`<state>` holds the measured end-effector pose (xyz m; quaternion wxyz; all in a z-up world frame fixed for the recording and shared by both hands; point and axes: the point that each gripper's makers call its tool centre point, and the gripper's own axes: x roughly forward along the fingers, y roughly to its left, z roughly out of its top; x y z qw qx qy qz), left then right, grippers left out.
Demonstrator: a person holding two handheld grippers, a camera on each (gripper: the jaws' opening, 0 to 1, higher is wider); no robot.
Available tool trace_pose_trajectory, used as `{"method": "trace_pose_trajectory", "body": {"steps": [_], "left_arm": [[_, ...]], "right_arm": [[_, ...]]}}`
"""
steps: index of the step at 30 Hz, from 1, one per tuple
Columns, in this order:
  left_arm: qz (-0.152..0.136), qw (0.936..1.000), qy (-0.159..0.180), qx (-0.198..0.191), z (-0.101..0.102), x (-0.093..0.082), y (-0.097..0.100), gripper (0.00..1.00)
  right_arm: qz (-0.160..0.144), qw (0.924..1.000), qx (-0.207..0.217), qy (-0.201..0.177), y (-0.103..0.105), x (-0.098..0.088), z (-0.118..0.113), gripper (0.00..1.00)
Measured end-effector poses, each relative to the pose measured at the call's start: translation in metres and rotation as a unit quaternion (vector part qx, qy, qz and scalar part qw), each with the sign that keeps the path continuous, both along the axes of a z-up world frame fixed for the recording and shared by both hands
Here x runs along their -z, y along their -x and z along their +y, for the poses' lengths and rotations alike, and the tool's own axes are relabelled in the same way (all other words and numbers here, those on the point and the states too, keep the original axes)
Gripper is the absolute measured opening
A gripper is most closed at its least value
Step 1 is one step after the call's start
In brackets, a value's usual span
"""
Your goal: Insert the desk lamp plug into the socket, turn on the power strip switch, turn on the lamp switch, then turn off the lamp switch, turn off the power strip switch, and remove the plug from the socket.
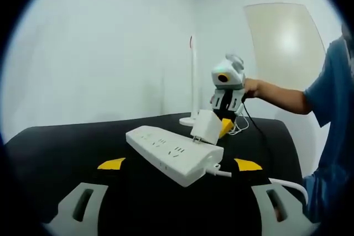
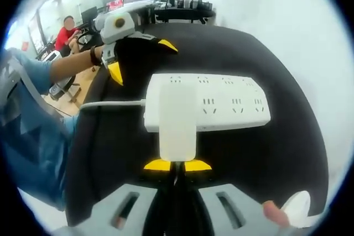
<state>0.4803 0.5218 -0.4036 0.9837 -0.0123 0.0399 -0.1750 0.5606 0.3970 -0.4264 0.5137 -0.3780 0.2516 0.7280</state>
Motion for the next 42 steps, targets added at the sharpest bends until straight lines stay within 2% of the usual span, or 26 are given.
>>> {"method": "trace_pose_trajectory", "body": {"steps": [15,23,36,42], "left_arm": [[0.005,1.0,-0.003,-0.001,-0.004,0.001,0.002,0.73],[0.008,0.9999,-0.006,-0.005,-0.003,0.001,0.002,0.72],[0.017,0.9998,0.001,-0.012,0.005,0.004,-0.001,0.72],[0.007,0.9996,-0.008,-0.025,0.009,0.002,-0.004,0.75]], "right_arm": [[0.002,1.0,-0.006,0.007,-0.002,0.004,0.0,0.07],[-0.006,0.9986,-0.013,0.05,0.0,-0.002,0.0,0.07],[0.006,0.994,-0.03,0.105,0.012,-0.009,-0.003,0.07],[0.006,0.9904,-0.051,0.128,0.016,-0.015,-0.001,0.07]]}}
